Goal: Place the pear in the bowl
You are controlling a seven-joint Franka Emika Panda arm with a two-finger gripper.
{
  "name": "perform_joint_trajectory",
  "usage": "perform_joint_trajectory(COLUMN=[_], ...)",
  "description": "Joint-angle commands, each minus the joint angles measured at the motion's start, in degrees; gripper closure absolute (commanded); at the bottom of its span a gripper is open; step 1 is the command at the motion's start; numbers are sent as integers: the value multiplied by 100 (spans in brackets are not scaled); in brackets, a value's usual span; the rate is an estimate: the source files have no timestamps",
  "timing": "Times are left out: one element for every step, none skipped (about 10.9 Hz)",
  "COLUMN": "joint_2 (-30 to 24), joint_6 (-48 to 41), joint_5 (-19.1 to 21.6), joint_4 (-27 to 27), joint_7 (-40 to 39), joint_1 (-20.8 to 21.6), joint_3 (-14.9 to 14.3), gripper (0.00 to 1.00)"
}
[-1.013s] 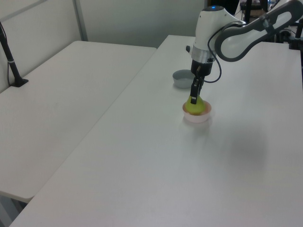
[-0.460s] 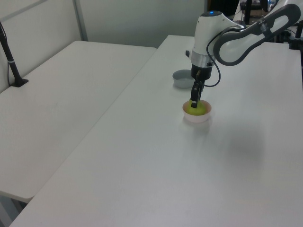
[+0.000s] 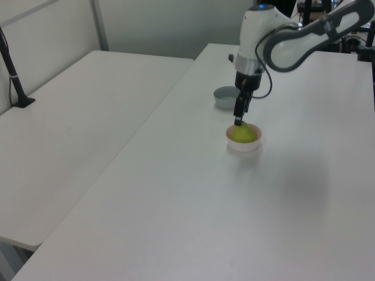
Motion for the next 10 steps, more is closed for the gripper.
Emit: perform_joint_trajectory(joint_2=[-463, -604, -762, -1025, -1271, -1421, -1553, -1694, -1713, -1669], joint_6=[-1229, -1572, -1871, -2109, -2329, -2601, -2752, -2797, -2780, -2693], joint_5=[-288, -307, -307, -298, -289, -281, -254, -245, -245, -245], joint_4=[536, 729, 887, 924, 924, 924, 924, 915, 889, 880], joint_7=[87, 87, 96, 96, 61, 26, 25, 17, 8, -53], joint_1=[-95, -191, -314, -489, -639, -727, -807, -825, -764, -659], joint_3=[-45, -45, -54, -45, -45, -71, -106, -133, -220, -299], gripper=[0, 0, 0, 0, 0, 0, 0, 0, 0, 0])
